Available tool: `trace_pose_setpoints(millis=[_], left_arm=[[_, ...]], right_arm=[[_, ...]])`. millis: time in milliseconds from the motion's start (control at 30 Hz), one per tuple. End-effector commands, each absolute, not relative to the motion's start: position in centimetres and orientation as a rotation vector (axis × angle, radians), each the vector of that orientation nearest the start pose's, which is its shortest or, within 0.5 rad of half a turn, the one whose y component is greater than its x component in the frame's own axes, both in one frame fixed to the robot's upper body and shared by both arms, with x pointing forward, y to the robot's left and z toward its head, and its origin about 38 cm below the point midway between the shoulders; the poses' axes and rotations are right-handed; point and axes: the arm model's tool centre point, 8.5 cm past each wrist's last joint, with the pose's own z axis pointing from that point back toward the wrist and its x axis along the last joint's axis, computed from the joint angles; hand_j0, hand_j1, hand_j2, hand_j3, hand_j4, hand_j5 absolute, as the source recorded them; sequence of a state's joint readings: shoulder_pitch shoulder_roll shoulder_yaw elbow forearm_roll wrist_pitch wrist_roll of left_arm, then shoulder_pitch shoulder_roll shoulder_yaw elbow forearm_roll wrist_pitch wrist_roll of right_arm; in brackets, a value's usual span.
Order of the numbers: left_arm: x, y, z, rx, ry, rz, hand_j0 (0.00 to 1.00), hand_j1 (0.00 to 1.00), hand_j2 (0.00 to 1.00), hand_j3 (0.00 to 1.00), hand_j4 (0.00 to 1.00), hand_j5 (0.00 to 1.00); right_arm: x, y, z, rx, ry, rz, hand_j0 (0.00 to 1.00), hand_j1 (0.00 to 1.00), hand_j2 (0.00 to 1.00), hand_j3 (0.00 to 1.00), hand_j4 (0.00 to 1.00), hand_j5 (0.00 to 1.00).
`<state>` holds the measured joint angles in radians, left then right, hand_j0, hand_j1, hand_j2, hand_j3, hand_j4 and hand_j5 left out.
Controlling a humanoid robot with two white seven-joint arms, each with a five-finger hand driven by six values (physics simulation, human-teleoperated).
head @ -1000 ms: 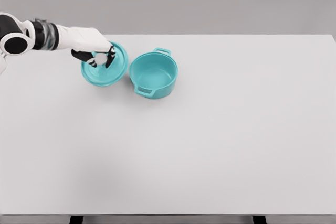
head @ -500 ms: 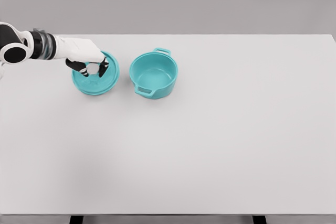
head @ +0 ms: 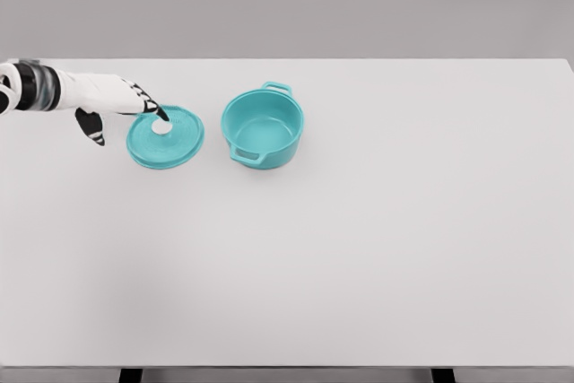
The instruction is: Open the lid of the pot with left arm
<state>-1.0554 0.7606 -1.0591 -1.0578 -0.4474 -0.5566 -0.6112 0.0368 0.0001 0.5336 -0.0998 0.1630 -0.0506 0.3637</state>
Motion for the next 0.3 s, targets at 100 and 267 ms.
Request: trace_pose_setpoints(millis=[100,267], left_arm=[[50.7,41.2,20.5,0.528,-0.783,-2.015,1.00,1.00,1.00,1.00,1.00,1.00],[50.7,41.0,20.3,0.522,-0.781,-2.016,1.00,1.00,1.00,1.00,1.00,1.00]], right_arm=[[-0.8,-22.7,-26.1,0.315,0.046,0.705,1.00,1.00,1.00,1.00,1.00,1.00],[-0.8,-22.7,-26.1,0.314,0.045,0.705,1.00,1.00,1.00,1.00,1.00,1.00]])
